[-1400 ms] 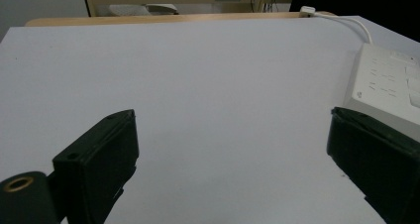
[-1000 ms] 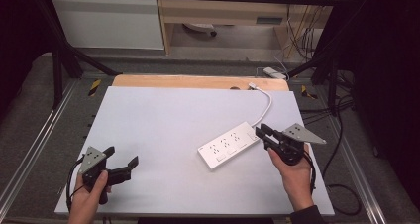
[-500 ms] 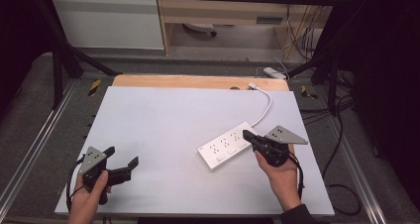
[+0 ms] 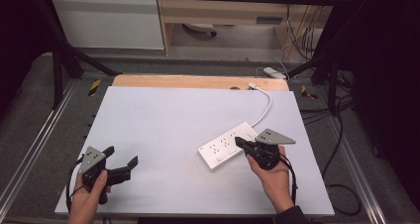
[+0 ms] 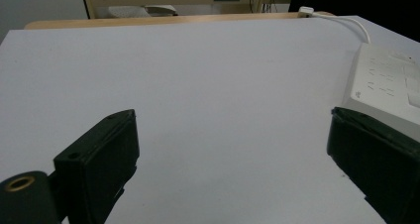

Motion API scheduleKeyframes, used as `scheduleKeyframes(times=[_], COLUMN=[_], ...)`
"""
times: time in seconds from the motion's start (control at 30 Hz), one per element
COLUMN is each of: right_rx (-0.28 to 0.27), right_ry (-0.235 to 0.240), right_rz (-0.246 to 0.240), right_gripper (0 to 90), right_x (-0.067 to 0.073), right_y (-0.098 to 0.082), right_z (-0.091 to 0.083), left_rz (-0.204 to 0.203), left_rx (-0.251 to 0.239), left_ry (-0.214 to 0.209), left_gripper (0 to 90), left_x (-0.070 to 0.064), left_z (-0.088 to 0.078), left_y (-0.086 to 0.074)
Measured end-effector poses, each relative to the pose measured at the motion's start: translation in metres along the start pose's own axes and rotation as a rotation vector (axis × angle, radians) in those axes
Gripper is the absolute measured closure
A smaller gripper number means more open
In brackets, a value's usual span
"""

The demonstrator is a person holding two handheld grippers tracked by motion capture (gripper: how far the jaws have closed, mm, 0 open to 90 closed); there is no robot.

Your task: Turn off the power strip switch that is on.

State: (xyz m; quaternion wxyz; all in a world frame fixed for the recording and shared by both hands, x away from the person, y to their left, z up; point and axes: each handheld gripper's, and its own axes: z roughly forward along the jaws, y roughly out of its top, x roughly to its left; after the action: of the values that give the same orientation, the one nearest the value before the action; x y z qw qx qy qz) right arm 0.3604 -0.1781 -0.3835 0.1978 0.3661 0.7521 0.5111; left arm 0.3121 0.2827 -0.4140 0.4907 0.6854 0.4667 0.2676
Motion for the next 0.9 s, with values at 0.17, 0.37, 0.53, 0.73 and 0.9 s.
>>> scheduleKeyframes(times=[0.17,0.37,0.53,0.73,0.9], right_rx=[0.023,0.051,0.074,0.096,0.107], right_ry=[0.011,0.030,0.055,0.074,0.082], right_rz=[-0.001,-0.009,-0.008,-0.019,-0.027], right_gripper=[90.0,90.0,90.0,90.0,90.0], right_x=[0.003,0.007,0.014,0.023,0.027], right_y=[-0.001,-0.002,-0.006,-0.007,-0.008], right_z=[0.003,0.010,0.019,0.027,0.031], left_rz=[-0.003,-0.003,-0.002,0.005,0.006], left_rx=[0.004,0.009,0.007,0.007,0.005], left_ry=[-0.010,-0.007,-0.008,-0.009,-0.011], left_gripper=[6.1,6.1,6.1,6.1,6.1], left_x=[-0.001,0.000,-0.001,-0.002,0.000], left_z=[0.001,0.002,0.001,0.001,0.001], left_y=[0.000,0.000,0.000,0.000,0.000])
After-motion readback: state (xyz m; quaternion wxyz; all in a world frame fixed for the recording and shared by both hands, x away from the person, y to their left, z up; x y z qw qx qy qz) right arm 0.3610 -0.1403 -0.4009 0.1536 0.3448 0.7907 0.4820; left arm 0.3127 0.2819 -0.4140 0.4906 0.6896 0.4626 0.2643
